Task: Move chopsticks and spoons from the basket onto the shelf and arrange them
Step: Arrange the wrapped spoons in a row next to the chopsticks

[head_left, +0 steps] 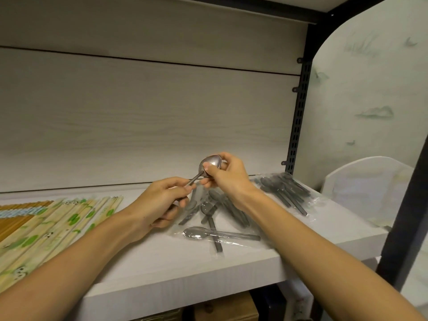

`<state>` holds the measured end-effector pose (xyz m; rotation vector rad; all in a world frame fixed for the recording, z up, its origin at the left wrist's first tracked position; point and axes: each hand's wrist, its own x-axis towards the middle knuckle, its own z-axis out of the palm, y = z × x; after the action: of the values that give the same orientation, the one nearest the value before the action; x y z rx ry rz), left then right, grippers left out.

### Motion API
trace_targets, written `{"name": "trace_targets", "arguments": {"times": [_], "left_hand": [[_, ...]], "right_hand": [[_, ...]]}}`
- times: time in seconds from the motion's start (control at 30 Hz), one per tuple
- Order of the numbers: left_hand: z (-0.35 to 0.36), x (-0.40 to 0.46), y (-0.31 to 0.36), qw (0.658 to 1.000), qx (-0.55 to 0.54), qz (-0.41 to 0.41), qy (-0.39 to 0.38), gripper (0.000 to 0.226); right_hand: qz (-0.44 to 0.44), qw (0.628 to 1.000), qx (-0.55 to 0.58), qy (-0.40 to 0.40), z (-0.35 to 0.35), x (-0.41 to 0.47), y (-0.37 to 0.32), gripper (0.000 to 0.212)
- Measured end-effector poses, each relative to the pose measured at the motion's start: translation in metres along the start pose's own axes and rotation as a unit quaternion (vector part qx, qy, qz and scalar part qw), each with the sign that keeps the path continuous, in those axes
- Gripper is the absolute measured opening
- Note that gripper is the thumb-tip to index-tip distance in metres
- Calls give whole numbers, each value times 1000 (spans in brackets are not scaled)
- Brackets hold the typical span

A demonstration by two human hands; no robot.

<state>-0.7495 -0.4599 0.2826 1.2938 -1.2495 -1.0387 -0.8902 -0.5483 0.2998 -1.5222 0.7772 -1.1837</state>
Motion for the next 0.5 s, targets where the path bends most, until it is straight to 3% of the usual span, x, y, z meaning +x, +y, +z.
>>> {"name": "trace_targets", "arguments": {"times": [0.1, 0.2, 0.23, 0.3, 0.37, 0.4, 0.5], "left_hand": [[-1, 2, -2, 999, 29, 17, 40, 18], [-5, 3, -4, 997, 29, 14, 69, 19], [-6, 4, -5, 997, 31, 12, 74, 19], [-7, 5, -5, 996, 36, 14, 78, 20], [-6, 5, -5, 996, 43, 16, 77, 20], [-5, 5, -5, 996, 45, 16, 76, 19], [-5, 6, -6, 996, 56, 12, 74, 20]], "right_hand": [[-14, 1000, -22, -13, -3, -1, 0, 33], [-83, 971, -226, 4, -31, 2, -1, 39], [-113, 936, -332, 21, -47, 5, -1, 37], [-110, 816, -563, 73, -85, 14, 2, 38], [-6, 726, -684, 75, -123, 17, 10, 52], [54, 717, -693, 54, -138, 14, 13, 62], [124, 780, -613, 28, -165, 9, 25, 66]]}}
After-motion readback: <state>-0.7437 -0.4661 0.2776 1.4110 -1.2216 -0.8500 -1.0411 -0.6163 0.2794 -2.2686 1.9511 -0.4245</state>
